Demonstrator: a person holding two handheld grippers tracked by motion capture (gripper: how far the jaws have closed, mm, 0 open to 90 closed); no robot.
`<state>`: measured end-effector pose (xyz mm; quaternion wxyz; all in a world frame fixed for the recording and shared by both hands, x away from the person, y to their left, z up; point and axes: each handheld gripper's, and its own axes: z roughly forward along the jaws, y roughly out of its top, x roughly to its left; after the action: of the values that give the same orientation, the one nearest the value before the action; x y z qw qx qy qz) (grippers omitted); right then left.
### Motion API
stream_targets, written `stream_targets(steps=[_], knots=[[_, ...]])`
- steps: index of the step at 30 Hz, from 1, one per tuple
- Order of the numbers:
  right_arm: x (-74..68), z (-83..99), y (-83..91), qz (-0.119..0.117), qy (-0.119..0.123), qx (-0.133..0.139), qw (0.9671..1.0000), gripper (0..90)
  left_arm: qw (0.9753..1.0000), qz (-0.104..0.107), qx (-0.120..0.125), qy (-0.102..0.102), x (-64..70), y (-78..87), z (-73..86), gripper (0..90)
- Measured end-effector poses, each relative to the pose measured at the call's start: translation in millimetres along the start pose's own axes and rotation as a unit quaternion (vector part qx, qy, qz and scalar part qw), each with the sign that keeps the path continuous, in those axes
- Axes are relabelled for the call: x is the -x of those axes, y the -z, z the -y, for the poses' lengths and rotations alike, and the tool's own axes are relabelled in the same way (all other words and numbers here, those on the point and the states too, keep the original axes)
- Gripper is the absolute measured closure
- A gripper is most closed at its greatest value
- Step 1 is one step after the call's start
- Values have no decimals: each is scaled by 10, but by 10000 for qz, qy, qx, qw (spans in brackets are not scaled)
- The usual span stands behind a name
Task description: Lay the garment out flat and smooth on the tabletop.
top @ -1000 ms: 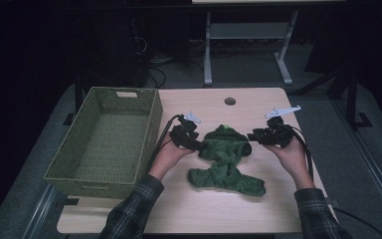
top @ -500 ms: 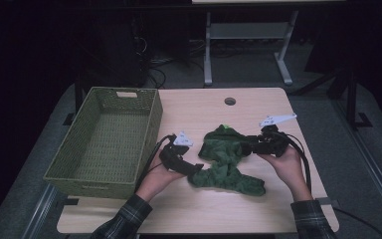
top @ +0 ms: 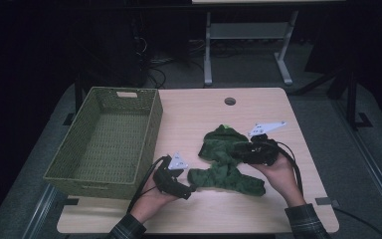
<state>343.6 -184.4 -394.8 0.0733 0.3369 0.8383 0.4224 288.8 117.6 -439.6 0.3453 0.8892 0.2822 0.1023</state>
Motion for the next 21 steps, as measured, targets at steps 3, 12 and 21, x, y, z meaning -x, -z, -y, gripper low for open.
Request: stream_targets(steps=[3,12,21], knots=[[-109,-16,-47,-106,42,-40,9999,623,10000,-9,-53,27,49,-23,81,128],[-321,-6,-254,-294,233,-168,9992,657,9994,51,-329,-1,126,-114,263,128],[-578,-17,-439,-434,345,-193,9983,690,9996,48,205,-172,133,-100,424,125]])
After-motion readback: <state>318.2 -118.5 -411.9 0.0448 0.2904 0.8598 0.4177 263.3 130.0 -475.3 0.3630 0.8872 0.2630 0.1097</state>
